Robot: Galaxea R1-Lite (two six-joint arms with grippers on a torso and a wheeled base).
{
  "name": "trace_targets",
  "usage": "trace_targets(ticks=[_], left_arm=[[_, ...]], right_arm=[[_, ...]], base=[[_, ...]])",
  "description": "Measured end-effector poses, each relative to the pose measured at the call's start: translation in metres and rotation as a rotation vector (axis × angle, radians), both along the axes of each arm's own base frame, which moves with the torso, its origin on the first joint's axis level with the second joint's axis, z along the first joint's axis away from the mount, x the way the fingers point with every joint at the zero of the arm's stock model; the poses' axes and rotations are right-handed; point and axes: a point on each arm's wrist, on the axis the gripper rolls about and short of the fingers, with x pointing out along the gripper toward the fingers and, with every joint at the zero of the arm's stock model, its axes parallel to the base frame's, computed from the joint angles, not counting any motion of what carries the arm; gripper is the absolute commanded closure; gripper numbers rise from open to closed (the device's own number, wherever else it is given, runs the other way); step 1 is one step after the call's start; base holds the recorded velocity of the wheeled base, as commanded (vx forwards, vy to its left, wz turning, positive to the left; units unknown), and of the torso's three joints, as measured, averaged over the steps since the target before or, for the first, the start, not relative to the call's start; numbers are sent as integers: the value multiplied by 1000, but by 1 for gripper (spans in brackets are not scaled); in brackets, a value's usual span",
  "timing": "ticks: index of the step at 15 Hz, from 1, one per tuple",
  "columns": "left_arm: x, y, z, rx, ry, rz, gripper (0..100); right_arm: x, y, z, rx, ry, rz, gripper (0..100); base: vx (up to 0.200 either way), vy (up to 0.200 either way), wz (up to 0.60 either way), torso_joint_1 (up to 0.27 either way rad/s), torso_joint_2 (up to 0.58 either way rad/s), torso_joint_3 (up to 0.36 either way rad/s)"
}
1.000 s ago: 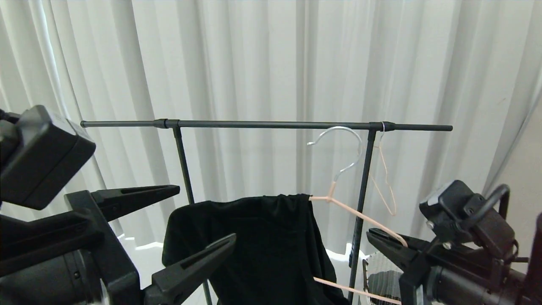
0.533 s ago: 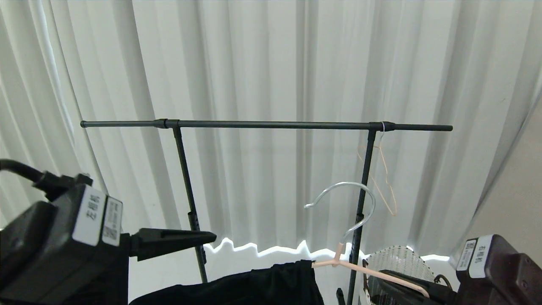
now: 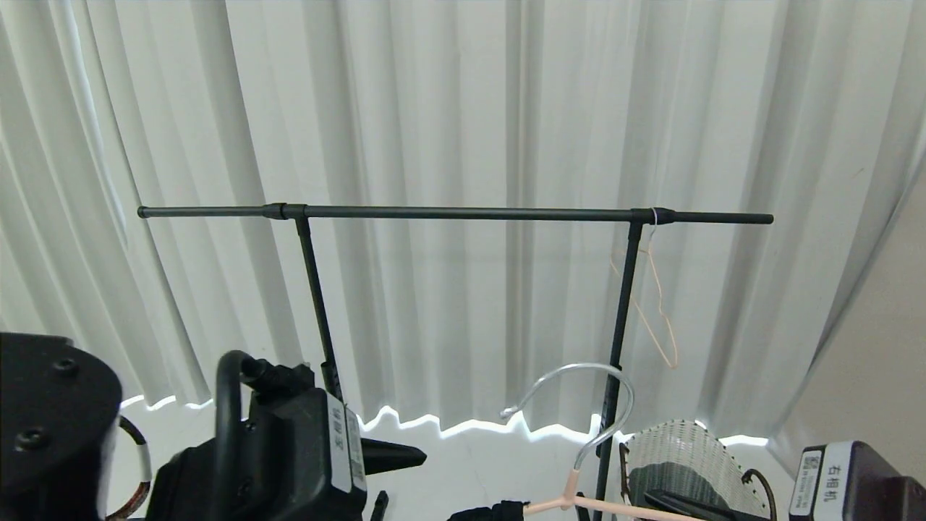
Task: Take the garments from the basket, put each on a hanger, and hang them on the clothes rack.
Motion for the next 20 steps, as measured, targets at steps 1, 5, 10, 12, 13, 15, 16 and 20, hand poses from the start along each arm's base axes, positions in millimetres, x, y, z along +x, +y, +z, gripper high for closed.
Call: trace_targets(ticks=[1, 5, 10, 12, 13, 15, 16, 20], left_arm=[[0, -2, -4, 14, 9, -5, 0], [-1, -3, -14, 58, 17, -18, 100], [-4, -1, -21, 78, 31, -31, 100], [-5, -1, -23, 84, 34, -33, 100], [-5, -1, -24, 85, 34, -31, 100], [-5, -1, -24, 87, 32, -27, 100], [-5, 0, -24, 90, 31, -23, 100], [-2, 2, -25, 113, 12, 35, 100]], right_arm=[[0, 0, 0, -1, -1, 1, 100], [0, 0, 1, 6, -2, 3, 100], [0, 2, 4, 41, -11, 0, 100], [0, 1, 4, 43, -13, -3, 100], [0, 1, 4, 44, -13, -3, 100], [0, 1, 5, 44, -15, -6, 100], [0, 1, 5, 44, -15, -6, 100], [0, -1, 5, 40, -33, -21, 0]], base=[[0, 0, 0, 0, 0, 0], [0, 0, 0, 0, 0, 0], [0, 0, 0, 0, 0, 0], [0, 0, 0, 0, 0, 0], [0, 0, 0, 0, 0, 0], [0, 0, 0, 0, 0, 0], [0, 0, 0, 0, 0, 0], [0, 0, 0, 0, 0, 0]])
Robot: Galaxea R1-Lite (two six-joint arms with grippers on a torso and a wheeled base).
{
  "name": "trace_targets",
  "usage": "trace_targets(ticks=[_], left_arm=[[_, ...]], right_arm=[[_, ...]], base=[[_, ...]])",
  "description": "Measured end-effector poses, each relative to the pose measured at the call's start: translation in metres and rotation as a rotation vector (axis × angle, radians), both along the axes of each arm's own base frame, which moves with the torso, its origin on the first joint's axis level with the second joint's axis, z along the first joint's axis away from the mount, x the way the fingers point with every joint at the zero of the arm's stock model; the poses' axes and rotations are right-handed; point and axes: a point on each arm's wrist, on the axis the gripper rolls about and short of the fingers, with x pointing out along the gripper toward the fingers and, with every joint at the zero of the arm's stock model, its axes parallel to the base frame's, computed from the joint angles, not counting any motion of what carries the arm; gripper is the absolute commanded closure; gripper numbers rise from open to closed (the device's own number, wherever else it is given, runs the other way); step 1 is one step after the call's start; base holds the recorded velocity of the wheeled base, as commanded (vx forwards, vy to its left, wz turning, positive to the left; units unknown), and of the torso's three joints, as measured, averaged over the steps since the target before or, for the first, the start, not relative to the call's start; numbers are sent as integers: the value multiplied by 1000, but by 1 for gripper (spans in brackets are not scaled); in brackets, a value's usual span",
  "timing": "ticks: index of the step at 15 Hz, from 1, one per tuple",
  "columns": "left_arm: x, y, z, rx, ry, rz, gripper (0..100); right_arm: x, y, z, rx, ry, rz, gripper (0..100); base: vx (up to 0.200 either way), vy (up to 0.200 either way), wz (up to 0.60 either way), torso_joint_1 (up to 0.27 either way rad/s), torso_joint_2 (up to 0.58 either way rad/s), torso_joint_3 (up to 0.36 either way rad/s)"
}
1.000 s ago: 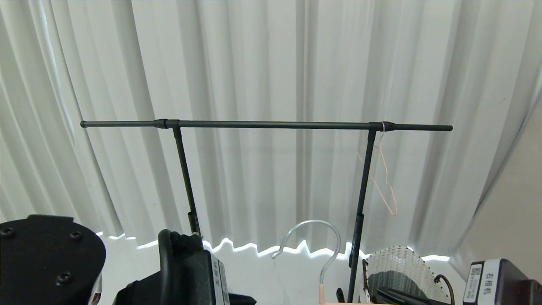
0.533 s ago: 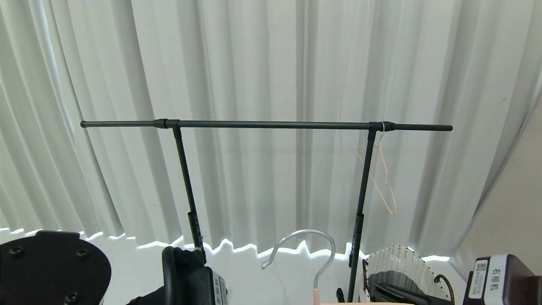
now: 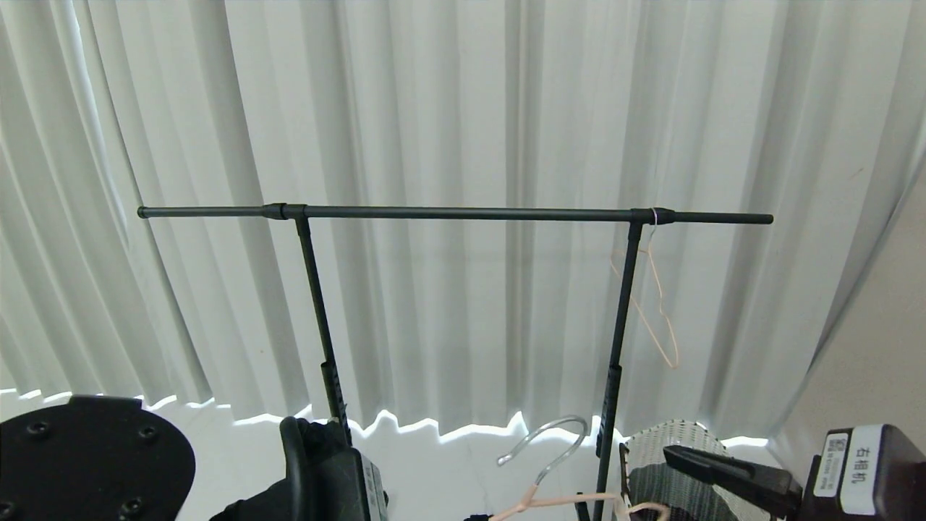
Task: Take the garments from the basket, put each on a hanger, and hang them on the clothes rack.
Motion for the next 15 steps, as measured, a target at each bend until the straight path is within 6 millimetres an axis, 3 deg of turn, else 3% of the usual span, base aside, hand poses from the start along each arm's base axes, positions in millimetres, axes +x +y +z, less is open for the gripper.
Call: trace_targets(ticks=[6, 10, 13, 15], left_arm=[[8, 8, -3, 21, -24, 102, 100], [16, 6, 13, -118, -133, 154, 100], [23, 6, 28, -218, -233, 220, 100], [24, 6, 36, -248, -257, 230, 100]], right_arm=[[-1, -11, -3, -3, 3, -11, 0], [0, -10, -11, 7, 87, -35, 0], [6, 8, -17, 80, 243, -102, 0], [16, 31, -17, 128, 318, -153, 0]], base=[[0, 0, 0, 0, 0, 0], [0, 0, 0, 0, 0, 0], [0, 0, 0, 0, 0, 0], [0, 0, 0, 0, 0, 0]])
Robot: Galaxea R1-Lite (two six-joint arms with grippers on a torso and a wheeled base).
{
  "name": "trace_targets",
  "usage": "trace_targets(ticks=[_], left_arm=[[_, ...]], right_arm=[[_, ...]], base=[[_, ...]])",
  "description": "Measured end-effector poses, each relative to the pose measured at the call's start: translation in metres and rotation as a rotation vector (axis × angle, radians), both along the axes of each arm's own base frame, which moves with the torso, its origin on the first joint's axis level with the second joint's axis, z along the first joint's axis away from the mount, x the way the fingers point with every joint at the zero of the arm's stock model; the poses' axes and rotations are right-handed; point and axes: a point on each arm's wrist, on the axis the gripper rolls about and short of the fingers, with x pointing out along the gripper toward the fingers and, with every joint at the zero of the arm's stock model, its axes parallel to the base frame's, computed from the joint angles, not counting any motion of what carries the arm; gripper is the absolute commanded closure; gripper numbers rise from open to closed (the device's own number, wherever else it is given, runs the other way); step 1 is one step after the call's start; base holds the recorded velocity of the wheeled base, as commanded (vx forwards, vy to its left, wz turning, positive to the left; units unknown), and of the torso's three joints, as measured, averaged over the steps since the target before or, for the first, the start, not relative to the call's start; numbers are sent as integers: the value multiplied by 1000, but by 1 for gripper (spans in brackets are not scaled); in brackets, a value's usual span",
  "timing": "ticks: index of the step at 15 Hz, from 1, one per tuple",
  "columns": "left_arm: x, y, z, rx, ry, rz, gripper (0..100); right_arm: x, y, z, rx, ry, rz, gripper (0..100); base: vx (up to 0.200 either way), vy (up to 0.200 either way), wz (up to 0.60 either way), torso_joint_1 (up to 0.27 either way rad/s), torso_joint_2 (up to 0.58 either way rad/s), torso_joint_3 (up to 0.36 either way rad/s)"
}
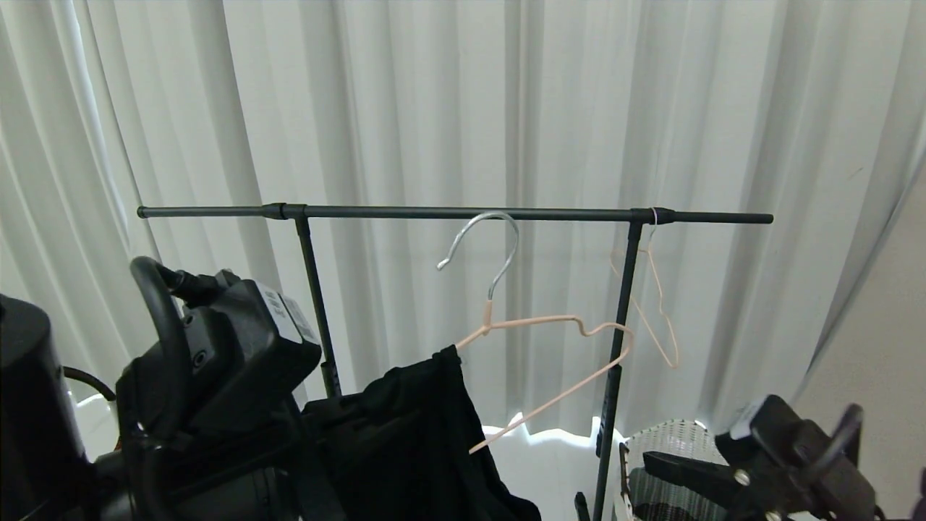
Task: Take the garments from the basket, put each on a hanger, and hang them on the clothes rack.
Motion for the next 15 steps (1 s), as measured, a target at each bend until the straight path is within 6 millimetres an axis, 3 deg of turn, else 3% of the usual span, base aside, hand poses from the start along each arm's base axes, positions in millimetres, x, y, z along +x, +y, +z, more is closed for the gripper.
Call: trace_targets(ticks=[3, 6, 11, 15], left_arm=[[-2, 3, 9, -9, -51, -9, 100], [-5, 6, 14, -8, -90, -21, 100], [-12, 7, 19, -29, -108, -53, 100], [-14, 7, 20, -33, -112, -63, 100]], right_arm=[[26, 23, -3, 8, 50, -63, 0], [40, 29, -14, -31, 70, -104, 0], [44, 38, -29, -88, 92, -90, 0], [36, 47, -34, -109, 96, -50, 0]], base=[[0, 0, 0, 0, 0, 0], [0, 0, 0, 0, 0, 0], [0, 0, 0, 0, 0, 0], [0, 0, 0, 0, 0, 0]])
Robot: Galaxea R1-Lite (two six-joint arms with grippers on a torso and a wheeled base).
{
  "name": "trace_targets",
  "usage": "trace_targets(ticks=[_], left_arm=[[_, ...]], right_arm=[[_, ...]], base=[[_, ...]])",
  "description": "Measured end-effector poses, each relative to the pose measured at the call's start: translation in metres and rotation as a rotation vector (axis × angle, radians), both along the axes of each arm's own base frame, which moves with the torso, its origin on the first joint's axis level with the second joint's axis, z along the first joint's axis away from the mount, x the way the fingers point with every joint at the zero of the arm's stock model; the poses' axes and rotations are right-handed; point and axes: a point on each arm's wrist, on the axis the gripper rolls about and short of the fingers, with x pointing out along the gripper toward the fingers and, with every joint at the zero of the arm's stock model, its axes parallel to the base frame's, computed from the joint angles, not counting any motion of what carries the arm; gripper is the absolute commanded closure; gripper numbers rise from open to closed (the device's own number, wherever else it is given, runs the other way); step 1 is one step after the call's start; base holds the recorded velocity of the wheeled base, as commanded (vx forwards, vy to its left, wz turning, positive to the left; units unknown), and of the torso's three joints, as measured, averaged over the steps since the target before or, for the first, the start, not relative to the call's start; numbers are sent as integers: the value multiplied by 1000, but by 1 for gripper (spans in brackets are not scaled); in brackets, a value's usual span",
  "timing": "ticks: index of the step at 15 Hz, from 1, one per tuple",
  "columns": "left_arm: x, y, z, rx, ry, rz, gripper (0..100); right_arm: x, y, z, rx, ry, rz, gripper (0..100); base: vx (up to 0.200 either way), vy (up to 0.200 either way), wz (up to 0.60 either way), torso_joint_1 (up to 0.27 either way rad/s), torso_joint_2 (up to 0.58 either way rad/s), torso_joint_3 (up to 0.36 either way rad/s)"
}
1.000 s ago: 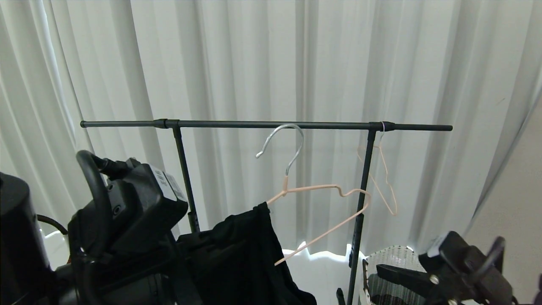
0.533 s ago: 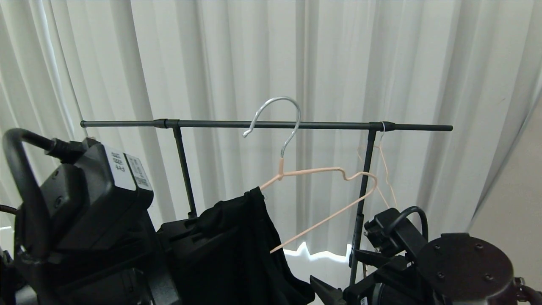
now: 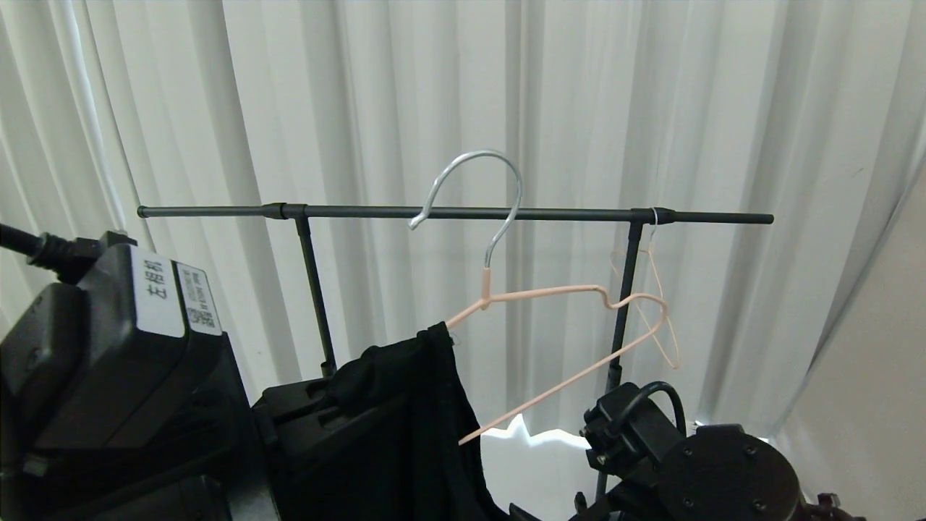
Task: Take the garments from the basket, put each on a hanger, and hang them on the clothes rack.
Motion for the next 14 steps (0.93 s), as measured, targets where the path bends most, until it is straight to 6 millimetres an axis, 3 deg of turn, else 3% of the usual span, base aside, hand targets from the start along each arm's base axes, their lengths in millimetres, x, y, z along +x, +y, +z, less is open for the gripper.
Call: trace_targets(ticks=[10, 14], left_arm=[[0, 0, 0, -1, 1, -3, 100], [0, 0, -9, 25, 24, 1, 100]], right_arm=[[-8, 21, -4, -15, -12, 69, 0], [-16, 26, 2, 7, -21, 99, 0]], base=[[0, 0, 0, 0, 0, 0], [0, 0, 0, 0, 0, 0]])
